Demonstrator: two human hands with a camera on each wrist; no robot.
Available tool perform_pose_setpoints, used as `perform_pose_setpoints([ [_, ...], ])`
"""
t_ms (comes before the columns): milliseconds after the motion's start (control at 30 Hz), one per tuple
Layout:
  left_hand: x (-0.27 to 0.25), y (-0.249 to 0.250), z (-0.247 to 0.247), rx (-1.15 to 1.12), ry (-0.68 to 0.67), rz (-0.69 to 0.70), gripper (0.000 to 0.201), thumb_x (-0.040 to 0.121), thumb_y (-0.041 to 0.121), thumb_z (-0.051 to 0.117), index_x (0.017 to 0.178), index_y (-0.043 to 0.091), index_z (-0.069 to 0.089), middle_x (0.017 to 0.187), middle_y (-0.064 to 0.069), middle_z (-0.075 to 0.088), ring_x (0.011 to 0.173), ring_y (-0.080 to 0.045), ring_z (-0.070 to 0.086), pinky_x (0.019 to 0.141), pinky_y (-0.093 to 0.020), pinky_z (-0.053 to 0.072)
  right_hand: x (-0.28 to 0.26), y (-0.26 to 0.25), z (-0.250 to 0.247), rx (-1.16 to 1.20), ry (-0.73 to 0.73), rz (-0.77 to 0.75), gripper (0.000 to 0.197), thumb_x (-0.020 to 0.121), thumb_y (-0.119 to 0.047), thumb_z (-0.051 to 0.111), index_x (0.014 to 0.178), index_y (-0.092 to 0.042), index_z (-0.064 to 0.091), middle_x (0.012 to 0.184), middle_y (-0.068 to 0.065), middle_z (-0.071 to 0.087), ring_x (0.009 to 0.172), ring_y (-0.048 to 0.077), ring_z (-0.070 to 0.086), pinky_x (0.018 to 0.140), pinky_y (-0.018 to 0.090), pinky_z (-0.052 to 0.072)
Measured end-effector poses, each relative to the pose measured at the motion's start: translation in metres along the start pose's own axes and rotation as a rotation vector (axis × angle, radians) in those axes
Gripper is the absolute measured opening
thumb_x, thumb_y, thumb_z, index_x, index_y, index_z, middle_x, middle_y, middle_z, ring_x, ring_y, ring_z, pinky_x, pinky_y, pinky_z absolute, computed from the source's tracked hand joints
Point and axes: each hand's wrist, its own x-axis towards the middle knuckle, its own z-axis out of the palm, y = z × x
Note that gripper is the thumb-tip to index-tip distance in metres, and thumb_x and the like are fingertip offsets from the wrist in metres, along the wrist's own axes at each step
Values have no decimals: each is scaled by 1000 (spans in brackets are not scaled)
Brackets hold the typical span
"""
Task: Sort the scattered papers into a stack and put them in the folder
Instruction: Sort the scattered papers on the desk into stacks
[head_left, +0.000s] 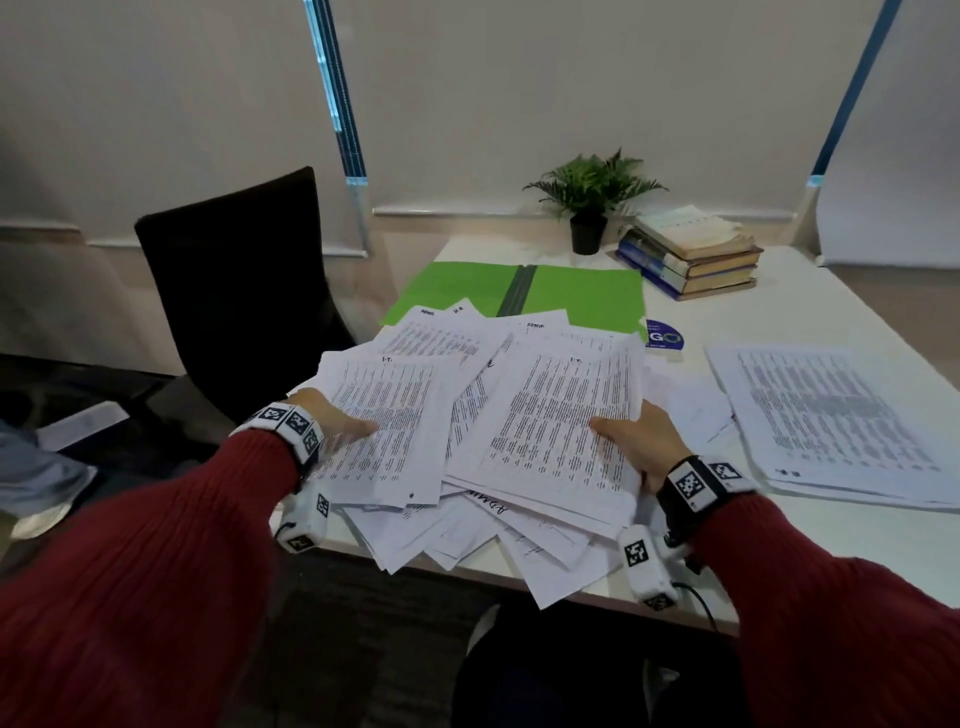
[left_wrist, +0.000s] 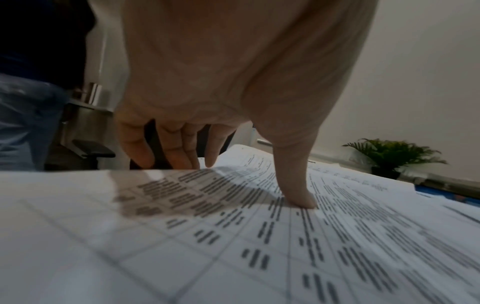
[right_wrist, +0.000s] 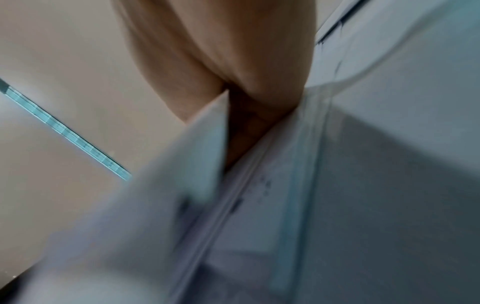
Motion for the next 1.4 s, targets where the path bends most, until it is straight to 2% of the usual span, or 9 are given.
perform_pose_setpoints([
  [133, 2, 0, -1, -84, -27, -38, 94, 72, 57, 89, 140, 2, 58, 141, -16, 63, 128, -33, 61, 96, -33, 47, -2, 2, -1, 8, -16, -4, 39, 94, -6, 73, 133, -9, 68, 121, 12, 75, 106, 30, 73, 88, 36, 57],
  [300, 0, -3, -4, -233, 38, -90, 114, 38, 56, 99, 128, -2, 63, 127, -17, 71, 114, -34, 69, 97, -38, 56, -4, 0, -2, 1, -22, -28, 35, 95, -5, 73, 129, -10, 69, 113, 10, 74, 90, 18, 71, 78, 31, 56],
  [400, -8, 4, -2, -275, 163, -86, 87, 63, 43, 100, 125, -2, 61, 123, -19, 69, 103, -35, 68, 85, -38, 56, -5, 1, -2, 5, -26, -31, 34, 95, -5, 73, 128, -11, 69, 113, 9, 74, 90, 16, 70, 82, 31, 55],
  [500, -11, 11, -1, -302, 314, -6, 45, 75, 37, 93, 94, 5, 66, 101, -15, 74, 73, -26, 65, 67, -33, 52, -6, 0, -2, 12, -29, -41, 29, 95, -4, 72, 122, -15, 69, 112, 9, 74, 87, 13, 69, 77, 29, 55],
  [700, -23, 22, -23, -476, 361, 77, 44, 72, 36, 95, 95, 10, 69, 89, -7, 72, 80, -28, 70, 68, -35, 54, -6, -1, -2, 9, -25, -46, 27, 95, -6, 72, 119, -16, 69, 106, 2, 73, 87, 10, 68, 69, 23, 51],
  [833, -28, 27, -29, -739, 260, 89, 34, 70, 24, 97, 94, 9, 78, 85, -12, 80, 73, -31, 79, 69, -46, 66, -7, -2, -4, -15, -39, -42, 22, 92, -1, 71, 108, -16, 70, 102, 3, 74, 90, 19, 70, 71, 26, 53],
  [1100, -59, 61, -74, -1197, 69, 291, 23, 94, 3, 73, 117, 0, 72, 108, -20, 78, 94, -33, 79, 63, -38, 66, -11, -7, -4, -33, -70, -74, 34, 84, 10, 64, 100, -20, 69, 104, 6, 76, 99, 27, 71, 91, 41, 58],
  [1267, -77, 92, -86, -1529, -240, 482, 34, 103, 3, 58, 136, -1, 63, 127, -18, 74, 115, -32, 74, 85, -46, 65, -12, -9, -9, -18, -57, -87, 31, 84, 13, 63, 96, -16, 67, 104, 13, 75, 91, 27, 69, 81, 35, 57],
  [1400, -77, 107, -73, -1544, -295, 554, 34, 103, 4, 58, 137, 0, 63, 132, -19, 72, 116, -31, 74, 91, -49, 63, -10, -4, -4, 0, -47, -46, 34, 84, 8, 63, 113, -9, 67, 104, 13, 76, 94, 33, 73, 81, 40, 61],
])
